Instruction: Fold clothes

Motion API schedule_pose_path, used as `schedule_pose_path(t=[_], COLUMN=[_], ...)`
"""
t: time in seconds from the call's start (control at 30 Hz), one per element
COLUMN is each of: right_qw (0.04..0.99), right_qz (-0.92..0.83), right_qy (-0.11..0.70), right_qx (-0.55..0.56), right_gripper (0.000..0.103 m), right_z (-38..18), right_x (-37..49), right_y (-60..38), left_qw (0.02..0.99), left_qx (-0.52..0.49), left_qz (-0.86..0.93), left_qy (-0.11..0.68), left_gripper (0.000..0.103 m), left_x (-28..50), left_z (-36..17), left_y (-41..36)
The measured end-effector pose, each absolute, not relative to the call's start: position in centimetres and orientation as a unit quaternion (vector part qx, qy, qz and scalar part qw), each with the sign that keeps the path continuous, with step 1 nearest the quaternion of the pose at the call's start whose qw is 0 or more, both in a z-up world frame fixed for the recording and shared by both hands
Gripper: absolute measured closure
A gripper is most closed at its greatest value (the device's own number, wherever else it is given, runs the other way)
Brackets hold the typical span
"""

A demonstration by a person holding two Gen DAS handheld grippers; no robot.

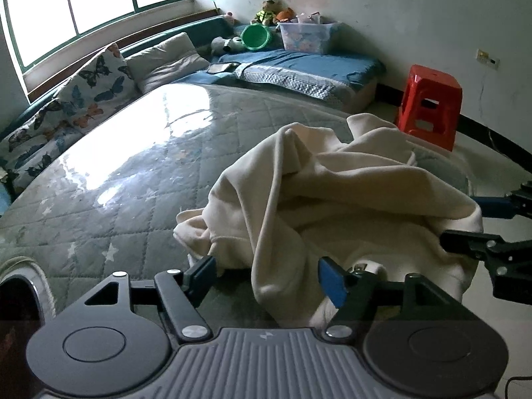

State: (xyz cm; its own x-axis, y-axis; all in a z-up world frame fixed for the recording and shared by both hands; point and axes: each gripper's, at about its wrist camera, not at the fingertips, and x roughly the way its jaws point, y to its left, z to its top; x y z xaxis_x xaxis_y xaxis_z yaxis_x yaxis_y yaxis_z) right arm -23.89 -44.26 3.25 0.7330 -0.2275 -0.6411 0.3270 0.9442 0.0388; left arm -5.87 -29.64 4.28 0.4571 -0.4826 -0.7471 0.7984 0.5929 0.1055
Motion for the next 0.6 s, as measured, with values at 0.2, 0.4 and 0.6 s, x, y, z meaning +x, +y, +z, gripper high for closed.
schedule_pose_path(t=[0.2,0.4,0.6], right_qw=[0.926,0.926,0.926], right_qz=[-0.148,-0.146,-0.144], right_qy=[0.335,0.332,0.332], right_qx=[0.092,0.1,0.104], right_gripper=[0.054,0.052,0.052], right_z=[2.5,2.5,2.3], right_x=[-24.4,-24.9,-25.3], right_y=[-43.6,-43.1,-42.5], left_qw=[0.827,0.832,0.835], left_qx=[0.227,0.218,0.222], left_qz=[-0.383,-0.373,-0.368], left_qy=[0.342,0.348,0.344], left_gripper=[0.027,0.027,0.027], left_x=[-6.7,-7.0,-7.8], left_z=[4.2,4.1,4.1], left_y=[-29.2,-28.6,-28.0])
